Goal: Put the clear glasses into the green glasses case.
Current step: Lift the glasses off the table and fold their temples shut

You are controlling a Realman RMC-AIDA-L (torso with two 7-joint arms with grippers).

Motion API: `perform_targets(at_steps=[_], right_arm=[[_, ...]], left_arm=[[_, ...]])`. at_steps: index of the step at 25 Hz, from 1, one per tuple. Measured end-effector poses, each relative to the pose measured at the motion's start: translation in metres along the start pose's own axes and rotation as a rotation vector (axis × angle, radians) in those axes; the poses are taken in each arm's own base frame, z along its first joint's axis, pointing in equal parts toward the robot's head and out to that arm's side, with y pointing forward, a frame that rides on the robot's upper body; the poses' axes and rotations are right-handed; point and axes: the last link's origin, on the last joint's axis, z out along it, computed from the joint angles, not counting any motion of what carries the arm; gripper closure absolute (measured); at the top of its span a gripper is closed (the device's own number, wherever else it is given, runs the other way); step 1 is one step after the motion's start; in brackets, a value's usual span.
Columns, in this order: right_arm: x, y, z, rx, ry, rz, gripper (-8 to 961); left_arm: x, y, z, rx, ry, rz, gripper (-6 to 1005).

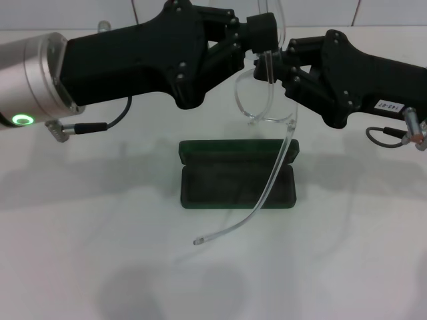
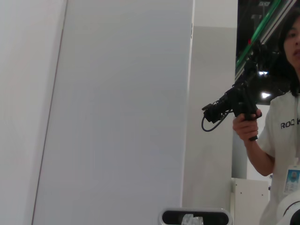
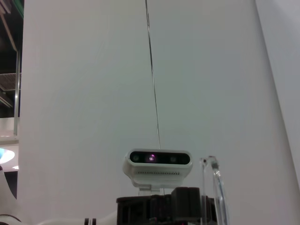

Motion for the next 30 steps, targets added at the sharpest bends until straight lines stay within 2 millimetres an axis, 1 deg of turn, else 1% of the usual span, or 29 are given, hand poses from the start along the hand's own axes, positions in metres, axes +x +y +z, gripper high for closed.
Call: perform_targets(at_steps=[9,13,18,23,25,28,30], right_arm=[[0.000,-0.001,-0.004,0.022,-0.006,-0.007,862],[-0.003,-0.001,-0.013,0.055,-0.024,-0.020,862],[-0.016,0.004,-0.036,0.106,-0.069,-0.074,863],[-0.039,0.026,-0.069,0.127,-0.206,-0.133,863],[-0.047,0.035,-0.080,0.131,-0.279,-0.166,863],[-0.056,0.041,-0.092,0.171,-0.368,-0.217,863],[-0.059,0.041,-0.096,0.204,-0.409,-0.242,863]], left_arm=[[0.001,0.003,-0.001,-0.020,-0.005,-0.003,972],[0.005,0.010,-0.007,-0.058,0.016,0.001,972],[0.011,0.016,-0.023,-0.062,0.051,0.003,972],[0.009,0.017,-0.031,-0.038,0.055,-0.010,971],[0.007,0.017,-0.032,-0.039,0.045,-0.015,971],[0.003,0.019,-0.029,-0.054,0.031,-0.020,971],[-0.005,0.024,-0.019,-0.113,0.006,-0.029,971]])
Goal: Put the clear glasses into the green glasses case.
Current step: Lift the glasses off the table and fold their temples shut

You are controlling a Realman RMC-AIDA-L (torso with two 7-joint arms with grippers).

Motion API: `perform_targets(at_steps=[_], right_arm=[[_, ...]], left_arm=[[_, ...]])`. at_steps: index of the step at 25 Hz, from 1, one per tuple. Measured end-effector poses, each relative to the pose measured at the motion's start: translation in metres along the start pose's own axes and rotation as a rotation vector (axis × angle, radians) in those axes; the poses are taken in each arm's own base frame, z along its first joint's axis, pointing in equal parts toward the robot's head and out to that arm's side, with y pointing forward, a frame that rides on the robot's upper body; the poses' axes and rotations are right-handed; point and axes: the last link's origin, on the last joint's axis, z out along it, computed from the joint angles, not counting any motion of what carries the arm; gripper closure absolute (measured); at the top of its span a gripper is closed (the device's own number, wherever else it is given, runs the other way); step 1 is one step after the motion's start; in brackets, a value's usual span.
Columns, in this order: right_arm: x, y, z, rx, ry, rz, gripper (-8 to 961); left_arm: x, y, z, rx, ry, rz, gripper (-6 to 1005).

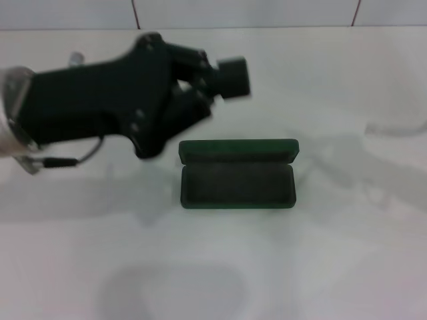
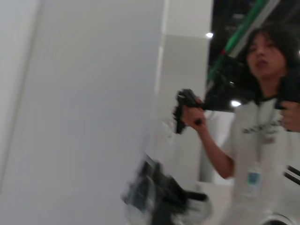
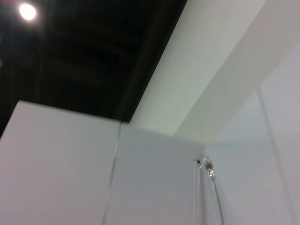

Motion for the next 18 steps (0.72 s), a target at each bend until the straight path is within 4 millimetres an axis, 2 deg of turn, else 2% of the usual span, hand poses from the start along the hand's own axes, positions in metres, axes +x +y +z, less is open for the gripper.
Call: perform_targets(at_steps=[3,7,12,18], right_arm=[[-0.004,-0.003,0.001,0.036,-0.064,-0.029,863],[0.002,-0.012,0.012,0.067,-0.131,-0.014,863],[0.025,-0.023,0.038,0.065,-0.112,0.016,863],[0.057,-0.019,0.057,0.017,0.024,0.063,863]], left_arm=[[-0.007,0.002,0.013,-0.063,-0.025,-0.006,971],[-0.014,0.008,0.032,-0.154,-0.043,-0.005,971],[-0.015,0.015,0.045,-0.221,-0.010,0.015,971],[-0.010,0.015,0.048,-0.218,0.070,0.054,971]])
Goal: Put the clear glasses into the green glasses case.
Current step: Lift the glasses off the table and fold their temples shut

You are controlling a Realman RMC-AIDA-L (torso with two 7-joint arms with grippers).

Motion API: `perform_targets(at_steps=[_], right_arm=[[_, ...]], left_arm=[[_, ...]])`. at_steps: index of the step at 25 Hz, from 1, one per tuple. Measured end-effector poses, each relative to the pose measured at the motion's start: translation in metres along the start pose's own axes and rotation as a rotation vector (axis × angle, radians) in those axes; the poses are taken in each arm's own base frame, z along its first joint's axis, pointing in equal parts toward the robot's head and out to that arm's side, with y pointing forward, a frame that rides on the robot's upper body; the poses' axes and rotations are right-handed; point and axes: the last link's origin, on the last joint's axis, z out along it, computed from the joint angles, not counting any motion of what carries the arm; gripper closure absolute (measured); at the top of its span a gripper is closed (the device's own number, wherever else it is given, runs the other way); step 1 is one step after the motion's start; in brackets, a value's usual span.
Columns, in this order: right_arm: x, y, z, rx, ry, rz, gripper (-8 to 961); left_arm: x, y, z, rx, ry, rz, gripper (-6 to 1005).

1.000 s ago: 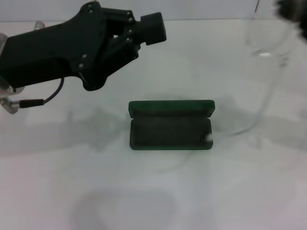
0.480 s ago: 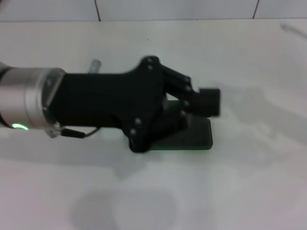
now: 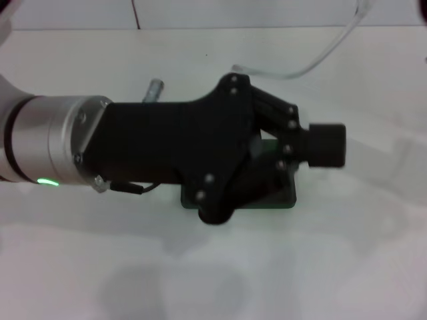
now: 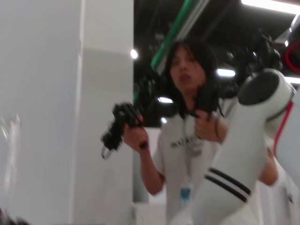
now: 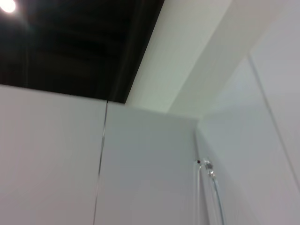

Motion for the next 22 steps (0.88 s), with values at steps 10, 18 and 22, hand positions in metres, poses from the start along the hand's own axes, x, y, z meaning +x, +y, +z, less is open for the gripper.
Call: perform_targets(at_steps=[10,18,22], right_arm=[[0.012,0.001,0.003,-0.003,0.052,0.021,863],[0.019,0.002,0.007,-0.011,0.088,0.037,863],[0.023,0.002,0.010,-0.020,0.110,0.046,863]], left_arm=[[0.001,-0.007,-0.012,0.082,0.091,0.019,971],[0.002,-0.010,-0.015,0.114,0.121,0.015,971],[0.000,-0.013,-0.016,0.131,0.137,-0.001,971]])
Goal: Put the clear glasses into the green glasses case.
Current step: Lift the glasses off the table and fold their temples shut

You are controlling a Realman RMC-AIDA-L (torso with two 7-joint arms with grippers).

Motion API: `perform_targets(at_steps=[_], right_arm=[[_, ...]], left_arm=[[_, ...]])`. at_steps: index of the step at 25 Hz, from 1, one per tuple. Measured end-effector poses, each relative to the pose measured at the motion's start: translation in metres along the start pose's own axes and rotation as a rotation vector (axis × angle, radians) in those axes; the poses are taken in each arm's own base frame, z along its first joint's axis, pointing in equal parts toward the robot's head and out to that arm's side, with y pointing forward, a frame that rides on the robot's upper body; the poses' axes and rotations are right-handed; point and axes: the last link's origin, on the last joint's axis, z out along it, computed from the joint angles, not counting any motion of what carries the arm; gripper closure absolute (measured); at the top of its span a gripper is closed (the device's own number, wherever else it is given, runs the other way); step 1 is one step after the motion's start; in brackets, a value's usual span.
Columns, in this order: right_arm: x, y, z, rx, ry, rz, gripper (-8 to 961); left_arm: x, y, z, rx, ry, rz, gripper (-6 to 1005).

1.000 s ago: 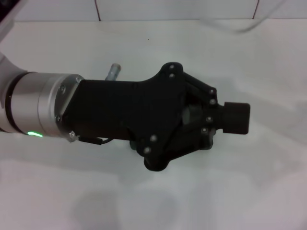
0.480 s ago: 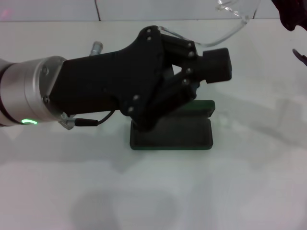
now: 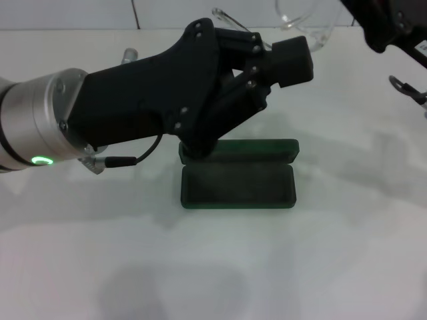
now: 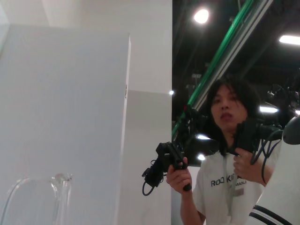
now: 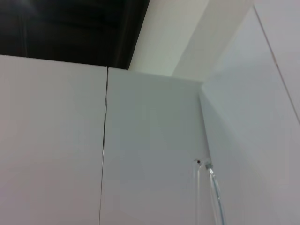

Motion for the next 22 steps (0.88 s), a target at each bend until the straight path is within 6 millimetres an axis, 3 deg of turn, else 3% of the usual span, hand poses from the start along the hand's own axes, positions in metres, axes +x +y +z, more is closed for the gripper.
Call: perform_targets(at_steps=[12,22], right_arm=[[0.0100,0.0009,0.0078,-0.022,0.055,0.022,862],[0.0058,-0.0007,0.0053,0.005,0.020,0.005,862]], left_arm=[[0.0006,-0.0063,-0.0028,0.051,0.032,-0.015,971],[-0.0017,-0.0045,-0.0027,0.040,0.024,-0.033,971]])
